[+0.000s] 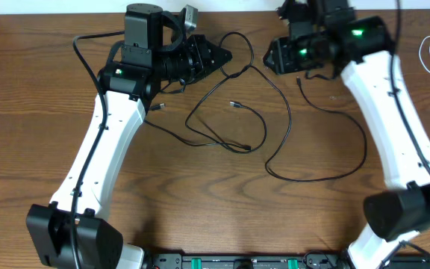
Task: Untangle cables
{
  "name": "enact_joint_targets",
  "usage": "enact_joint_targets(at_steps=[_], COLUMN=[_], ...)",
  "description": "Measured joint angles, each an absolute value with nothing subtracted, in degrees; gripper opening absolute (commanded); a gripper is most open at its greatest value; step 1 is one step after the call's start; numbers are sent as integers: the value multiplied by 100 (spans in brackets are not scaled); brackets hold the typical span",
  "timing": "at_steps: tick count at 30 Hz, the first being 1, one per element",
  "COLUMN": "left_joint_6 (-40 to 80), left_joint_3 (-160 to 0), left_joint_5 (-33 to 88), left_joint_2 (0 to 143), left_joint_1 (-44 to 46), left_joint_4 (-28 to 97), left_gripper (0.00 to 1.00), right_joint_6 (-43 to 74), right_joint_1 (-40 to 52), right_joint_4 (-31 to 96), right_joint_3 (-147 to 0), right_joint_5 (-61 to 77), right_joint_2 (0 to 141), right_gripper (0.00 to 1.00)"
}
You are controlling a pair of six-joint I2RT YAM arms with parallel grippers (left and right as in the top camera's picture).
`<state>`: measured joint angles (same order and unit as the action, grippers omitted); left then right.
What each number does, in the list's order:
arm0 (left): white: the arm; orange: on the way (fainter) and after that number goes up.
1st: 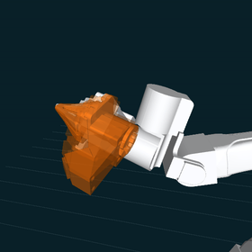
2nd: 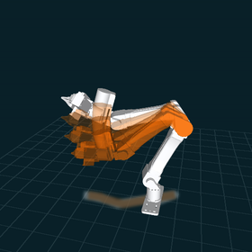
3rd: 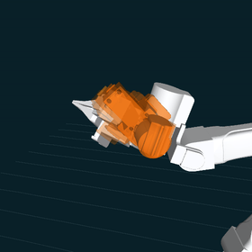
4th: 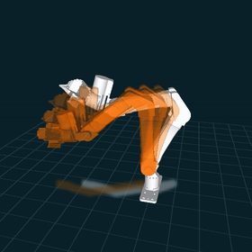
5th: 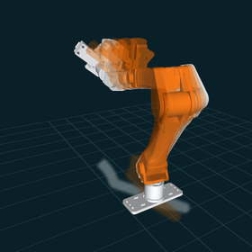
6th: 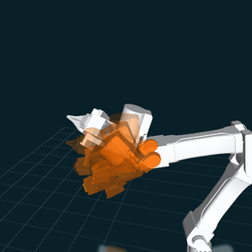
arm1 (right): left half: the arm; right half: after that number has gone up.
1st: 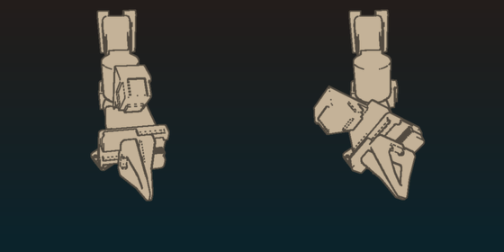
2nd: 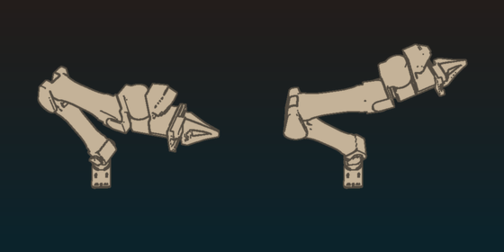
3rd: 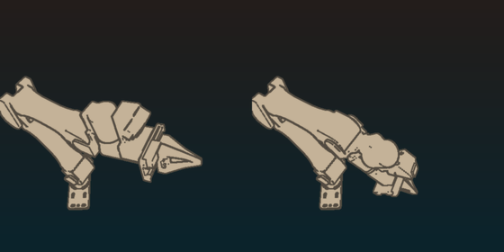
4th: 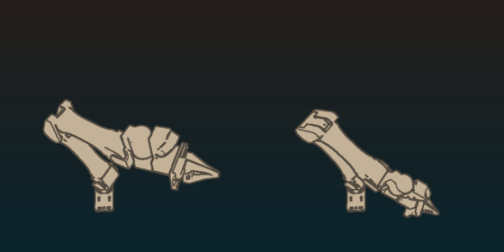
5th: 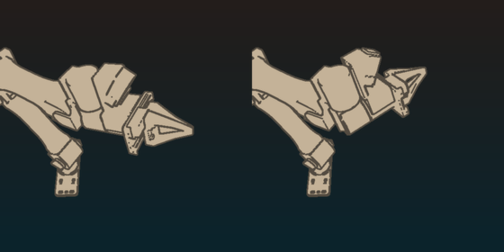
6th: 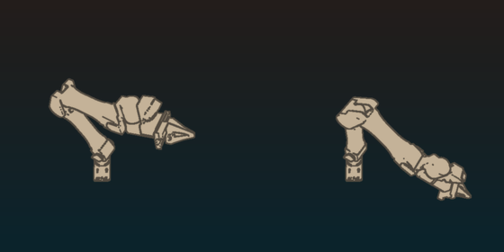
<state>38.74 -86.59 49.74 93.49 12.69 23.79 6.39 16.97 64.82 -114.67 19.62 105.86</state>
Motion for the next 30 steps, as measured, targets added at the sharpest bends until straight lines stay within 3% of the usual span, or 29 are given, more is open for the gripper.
enact_joint_targets(at_steps=[7,9,12,20,30], left_joint_6=[3850,3850,3848,3846,3804], left_joint_3=[-8656,-8656,-8656,-8656,-8656], left_joint_5=[4965,4984,5096,5636,5867], left_joint_2=[9349,9349,9349,9349,9441], left_joint_1=[1271,1271,1271,1275,961], left_joint_4=[2379,2379,2379,2359,2366], left_gripper=[8,7,8,7,8], right_joint_6=[336,316,399,1116,1616], right_joint_1=[1743,1789,1890,1920,1352], right_joint_4=[6329,6261,6112,5704,6058], right_joint_3=[-11467,-11467,-11467,-11467,-11469], right_joint_5=[2635,2709,2644,2038,1977], right_joint_2=[10350,10414,10534,11128,11410], right_gripper=[44,54,57,49,50])
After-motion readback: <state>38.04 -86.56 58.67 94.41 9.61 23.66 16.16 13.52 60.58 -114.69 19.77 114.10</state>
